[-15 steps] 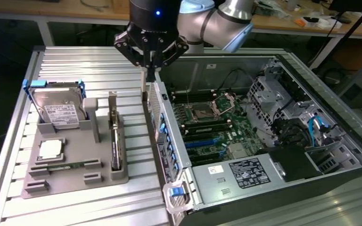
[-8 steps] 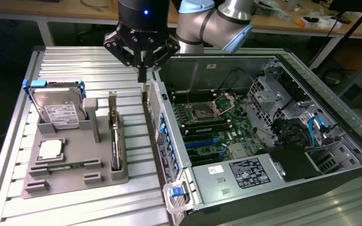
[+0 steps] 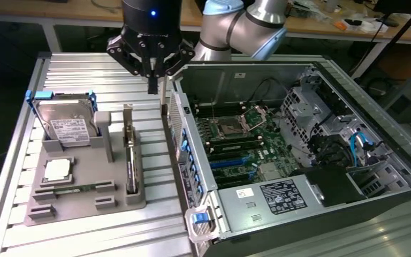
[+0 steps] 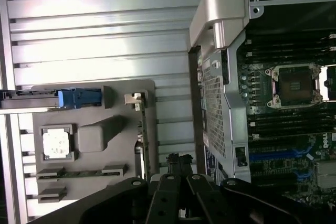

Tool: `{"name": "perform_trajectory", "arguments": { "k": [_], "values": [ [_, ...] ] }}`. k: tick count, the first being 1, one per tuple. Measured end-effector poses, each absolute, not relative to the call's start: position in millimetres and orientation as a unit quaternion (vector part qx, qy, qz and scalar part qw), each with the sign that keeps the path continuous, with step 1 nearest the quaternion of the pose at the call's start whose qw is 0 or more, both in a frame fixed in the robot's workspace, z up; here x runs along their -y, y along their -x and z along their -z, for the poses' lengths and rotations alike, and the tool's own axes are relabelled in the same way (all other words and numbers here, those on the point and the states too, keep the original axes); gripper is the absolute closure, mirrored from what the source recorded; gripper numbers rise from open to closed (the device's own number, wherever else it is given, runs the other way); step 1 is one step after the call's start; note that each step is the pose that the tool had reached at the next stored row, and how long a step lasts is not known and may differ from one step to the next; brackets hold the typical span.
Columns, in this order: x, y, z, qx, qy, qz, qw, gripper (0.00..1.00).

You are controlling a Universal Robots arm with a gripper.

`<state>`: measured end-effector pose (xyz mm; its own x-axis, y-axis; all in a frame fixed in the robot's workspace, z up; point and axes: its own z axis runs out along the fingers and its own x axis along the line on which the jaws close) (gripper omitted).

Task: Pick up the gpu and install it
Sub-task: 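Reach for the gpu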

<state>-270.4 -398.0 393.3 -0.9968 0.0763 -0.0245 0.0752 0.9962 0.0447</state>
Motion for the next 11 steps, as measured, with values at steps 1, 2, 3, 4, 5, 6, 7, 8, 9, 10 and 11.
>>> {"name": "perform_trajectory", "arguments": {
  "k": [1,2,3,4,5,6,7,8,9,10,11],
  "values": [
    [397.9,275.2,-393.3,-0.999,-0.038,-0.022,0.013,0.89],
    [397.9,279.1,-393.3,-0.999,-0.038,-0.022,0.013,0.89],
    [397.9,281.5,-393.3,-0.999,-0.038,-0.022,0.013,0.89],
    [397.9,283.4,-393.3,-0.999,-0.038,-0.022,0.013,0.89],
    [397.9,285.6,-393.3,-0.999,-0.038,-0.022,0.013,0.89],
    [397.9,287.6,-393.3,-0.999,-0.038,-0.022,0.013,0.89],
    [397.9,289.7,-393.3,-0.999,-0.038,-0.022,0.013,0.89],
    [397.9,291.1,-393.3,-0.999,-0.038,-0.022,0.013,0.89],
    [397.9,292.2,-393.3,-0.999,-0.038,-0.022,0.013,0.89],
    [397.9,293.8,-393.3,-0.999,-0.038,-0.022,0.013,0.89],
    [397.9,297.6,-393.3,-0.999,-0.038,-0.022,0.013,0.89]
  ]
}}
